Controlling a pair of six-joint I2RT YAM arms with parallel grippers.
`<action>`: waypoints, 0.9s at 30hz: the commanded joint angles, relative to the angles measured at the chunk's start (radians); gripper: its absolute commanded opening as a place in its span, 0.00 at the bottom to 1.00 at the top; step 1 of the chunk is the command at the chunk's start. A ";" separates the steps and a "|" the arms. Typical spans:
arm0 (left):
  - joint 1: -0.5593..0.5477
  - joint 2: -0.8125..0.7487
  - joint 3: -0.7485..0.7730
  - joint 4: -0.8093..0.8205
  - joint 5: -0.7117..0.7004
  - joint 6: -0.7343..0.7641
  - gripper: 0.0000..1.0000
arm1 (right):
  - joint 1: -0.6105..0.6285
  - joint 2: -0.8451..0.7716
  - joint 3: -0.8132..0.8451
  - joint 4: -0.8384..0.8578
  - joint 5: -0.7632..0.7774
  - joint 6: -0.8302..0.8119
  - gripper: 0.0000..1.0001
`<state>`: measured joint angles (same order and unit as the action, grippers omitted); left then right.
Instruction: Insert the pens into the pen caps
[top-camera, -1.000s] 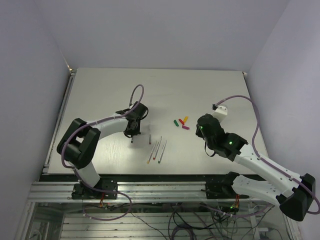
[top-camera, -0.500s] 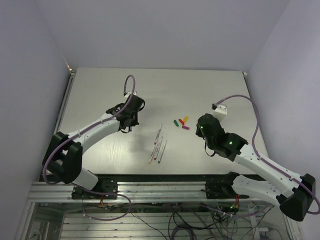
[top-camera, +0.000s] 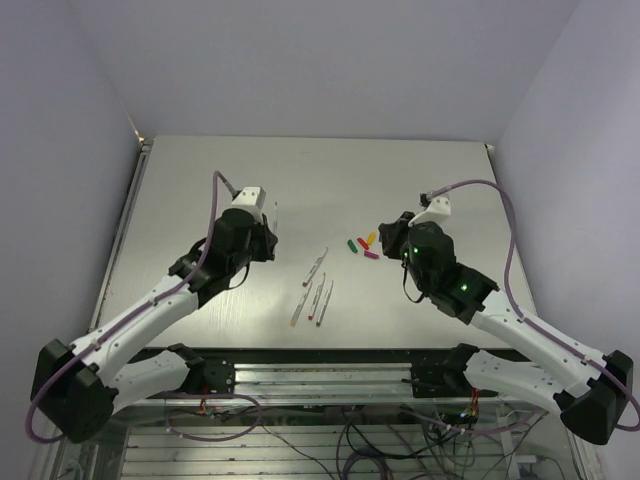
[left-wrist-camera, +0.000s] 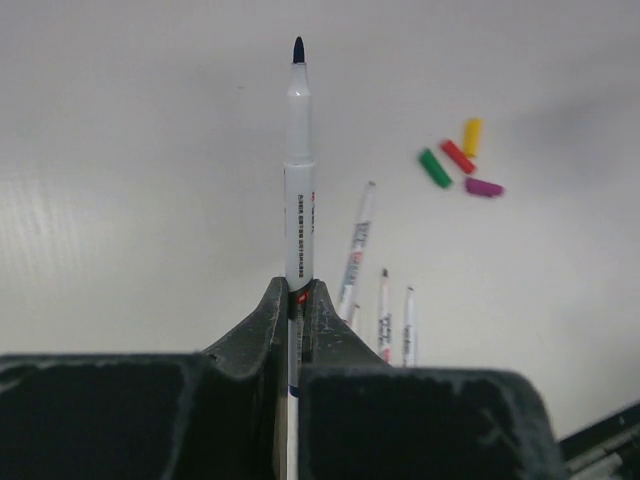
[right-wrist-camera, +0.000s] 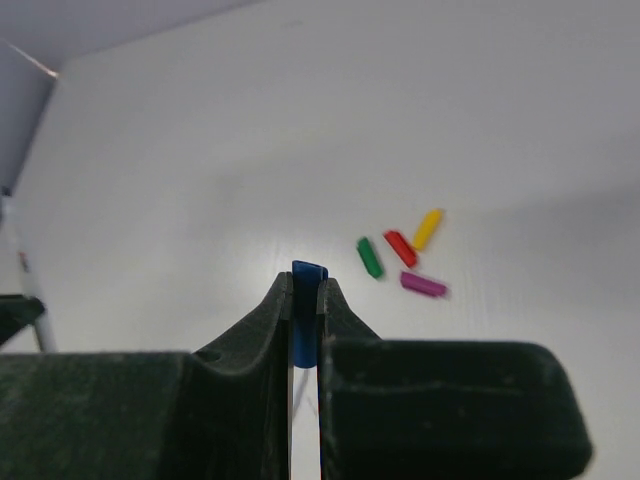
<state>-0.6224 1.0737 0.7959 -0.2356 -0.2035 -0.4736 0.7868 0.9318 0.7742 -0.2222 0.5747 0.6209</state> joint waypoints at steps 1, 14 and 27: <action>-0.037 -0.088 -0.066 0.162 0.124 0.047 0.07 | 0.002 -0.019 0.010 0.180 -0.069 -0.080 0.00; -0.220 -0.153 -0.194 0.397 0.284 0.143 0.07 | 0.003 -0.072 -0.043 0.474 -0.239 -0.180 0.00; -0.356 -0.132 -0.196 0.613 0.335 0.071 0.07 | 0.002 -0.109 -0.124 0.748 -0.453 -0.210 0.00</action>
<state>-0.9726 0.9417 0.6029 0.2295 0.0929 -0.3496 0.7868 0.8387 0.6807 0.3836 0.2192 0.4423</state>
